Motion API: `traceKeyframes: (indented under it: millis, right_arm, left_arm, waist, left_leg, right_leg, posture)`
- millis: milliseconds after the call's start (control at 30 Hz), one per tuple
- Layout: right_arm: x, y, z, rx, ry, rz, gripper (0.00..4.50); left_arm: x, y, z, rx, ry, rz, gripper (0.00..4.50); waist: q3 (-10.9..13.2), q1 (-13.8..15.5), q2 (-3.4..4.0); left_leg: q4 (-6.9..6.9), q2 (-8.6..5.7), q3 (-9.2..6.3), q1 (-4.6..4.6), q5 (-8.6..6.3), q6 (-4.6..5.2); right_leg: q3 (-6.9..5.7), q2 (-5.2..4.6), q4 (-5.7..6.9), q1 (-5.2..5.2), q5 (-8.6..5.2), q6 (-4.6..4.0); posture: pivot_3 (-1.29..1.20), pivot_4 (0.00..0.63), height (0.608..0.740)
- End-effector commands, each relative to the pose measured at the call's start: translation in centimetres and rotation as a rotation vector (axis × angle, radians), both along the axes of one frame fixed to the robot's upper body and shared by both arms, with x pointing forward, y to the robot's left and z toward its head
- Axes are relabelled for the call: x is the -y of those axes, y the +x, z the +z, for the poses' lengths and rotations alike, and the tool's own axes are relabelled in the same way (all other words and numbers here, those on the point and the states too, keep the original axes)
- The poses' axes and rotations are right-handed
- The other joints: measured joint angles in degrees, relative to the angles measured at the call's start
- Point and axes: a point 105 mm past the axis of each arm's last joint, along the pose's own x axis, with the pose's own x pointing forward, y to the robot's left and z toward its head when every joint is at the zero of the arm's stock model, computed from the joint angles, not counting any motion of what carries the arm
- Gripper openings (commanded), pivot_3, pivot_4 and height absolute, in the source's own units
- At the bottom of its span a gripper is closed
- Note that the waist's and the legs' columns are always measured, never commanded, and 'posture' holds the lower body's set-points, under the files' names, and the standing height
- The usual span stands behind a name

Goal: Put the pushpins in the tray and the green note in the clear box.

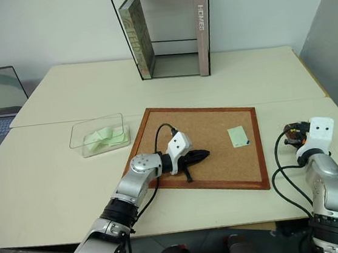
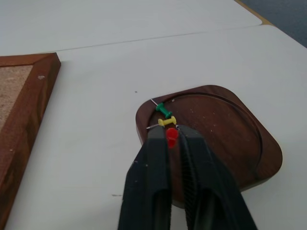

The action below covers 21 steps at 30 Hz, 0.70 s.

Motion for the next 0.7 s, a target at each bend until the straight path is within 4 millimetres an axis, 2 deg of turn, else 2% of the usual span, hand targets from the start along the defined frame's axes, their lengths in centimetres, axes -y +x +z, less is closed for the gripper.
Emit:
traceKeyframes:
  millis: [33,167,300,433,533,600,700]
  right_arm:
    - [0.8,-0.2,1.2,0.047,-0.019,-0.034,1.60]
    - [1.0,-0.2,1.8,0.080,-0.032,-0.044,2.39]
    - [0.6,-0.1,3.8,0.172,-0.090,-0.020,3.15]
    - [0.3,-0.2,4.3,0.215,-0.088,-0.010,3.15]
    - [0.3,-0.3,5.8,0.303,-0.115,-0.010,3.15]
    - [-0.2,-0.4,6.8,0.363,-0.138,0.024,3.15]
    - [-1.4,-0.3,6.9,0.380,-0.128,0.104,3.15]
  left_arm:
    - [0.1,-1.3,-2.8,-0.086,0.060,-0.031,0.00]
    - [0.1,-1.3,-2.9,-0.089,0.061,-0.028,0.00]
    - [0.0,-1.3,-2.9,-0.090,0.059,-0.025,0.00]
    - [0.1,-1.3,-2.8,-0.090,0.057,-0.025,0.00]
    - [0.1,-1.3,-2.8,-0.089,0.055,-0.025,0.00]
    - [0.1,-1.3,-2.8,-0.088,0.054,-0.025,0.00]
    - [0.1,-1.3,-2.8,-0.087,0.053,-0.025,0.00]
  waist:
    - [0.0,0.0,0.06]
    - [-0.1,0.0,0.10]
    - [-0.1,0.0,0.11]
    - [-0.1,0.0,0.12]
    - [-0.1,0.0,0.12]
    - [-0.1,0.0,0.12]
    - [-0.1,0.0,0.12]
  left_leg:
    - [0.00,0.00,0.00,0.00,0.00,0.00]
    - [0.00,0.00,0.00,-0.01,0.00,0.00]
    - [0.00,-0.01,0.00,-0.01,0.00,0.00]
    - [-0.01,-0.01,-0.01,-0.01,0.00,0.00]
    - [-0.01,-0.01,0.00,-0.01,0.00,0.00]
    - [-0.01,-0.01,0.00,-0.01,0.00,0.00]
    - [-0.01,-0.01,0.00,-0.01,0.00,0.00]
  right_leg:
    - [0.00,0.00,0.00,0.00,0.00,0.00]
    - [0.00,0.01,-0.01,0.00,0.00,0.01]
    - [0.00,0.01,-0.02,0.00,-0.01,0.02]
    - [-0.01,0.02,-0.03,0.00,-0.02,0.03]
    - [0.00,0.02,-0.03,0.00,-0.02,0.04]
    - [0.00,0.02,-0.03,0.00,-0.02,0.04]
    - [0.00,0.08,-0.04,0.00,-0.02,0.05]
  posture:
    - [0.00,0.150,0.740]
    - [0.00,0.150,0.740]
    - [0.00,0.150,0.740]
    - [0.00,0.150,0.740]
    - [0.00,0.150,0.740]
    - [0.00,0.150,0.740]
    - [0.00,0.150,0.740]
